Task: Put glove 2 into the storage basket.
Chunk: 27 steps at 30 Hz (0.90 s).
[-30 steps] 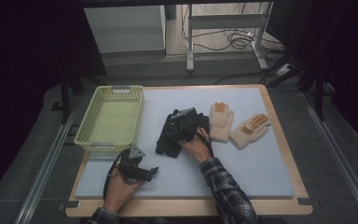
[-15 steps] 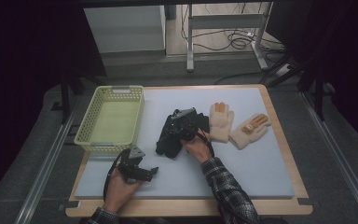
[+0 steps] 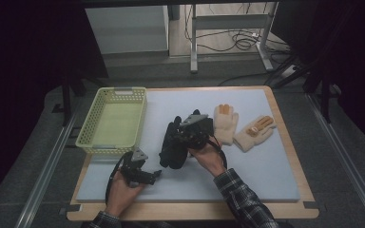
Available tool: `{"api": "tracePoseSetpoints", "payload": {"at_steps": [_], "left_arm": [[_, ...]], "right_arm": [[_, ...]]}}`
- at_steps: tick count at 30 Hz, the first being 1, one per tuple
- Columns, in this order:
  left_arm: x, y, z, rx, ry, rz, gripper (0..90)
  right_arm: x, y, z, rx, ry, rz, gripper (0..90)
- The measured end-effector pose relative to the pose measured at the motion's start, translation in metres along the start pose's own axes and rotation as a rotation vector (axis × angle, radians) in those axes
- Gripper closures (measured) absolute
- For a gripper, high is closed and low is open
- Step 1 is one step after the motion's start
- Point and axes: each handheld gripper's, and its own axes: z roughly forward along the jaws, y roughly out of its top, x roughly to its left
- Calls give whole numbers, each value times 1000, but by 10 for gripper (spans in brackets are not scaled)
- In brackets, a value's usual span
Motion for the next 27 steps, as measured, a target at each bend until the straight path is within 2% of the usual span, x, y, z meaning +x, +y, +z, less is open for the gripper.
{"api": "tracePoseSetpoints", "payload": {"at_steps": [3, 4, 7, 8, 9, 11, 13, 17, 20, 21, 22, 27], "left_arm": [[0, 0, 0, -1, 0, -1, 39], [0, 0, 0, -1, 0, -1, 39], [0, 0, 0, 1, 1, -1, 39], [0, 0, 0, 1, 1, -1, 39], [0, 0, 0, -1, 1, -6, 39], [0, 0, 0, 0, 1, -2, 39], [0, 0, 0, 4, 0, 0, 39], [0, 0, 0, 3, 1, 0, 39], [0, 0, 0, 3, 1, 1, 39], [0, 0, 0, 3, 1, 1, 39], [0, 0, 0, 3, 1, 1, 39], [0, 0, 0, 2, 1, 1, 39]], "right_arm": [[12, -11, -19, -4, 8, -18, 805], [12, -11, -19, -4, 8, -18, 805], [24, -28, -37, -8, 25, -24, 805], [24, -28, -37, -8, 25, -24, 805], [29, -38, -44, -7, 36, -31, 804], [31, -42, -47, -6, 42, -35, 804], [39, -56, -54, 6, 54, -50, 803], [44, -73, -55, 27, 47, -77, 800], [44, -86, -48, 57, 45, -64, 772], [43, -90, -45, 58, 53, -53, 743], [41, -94, -42, 61, 69, -36, 675], [35, -98, -44, 24, 94, 2, 550]]}}
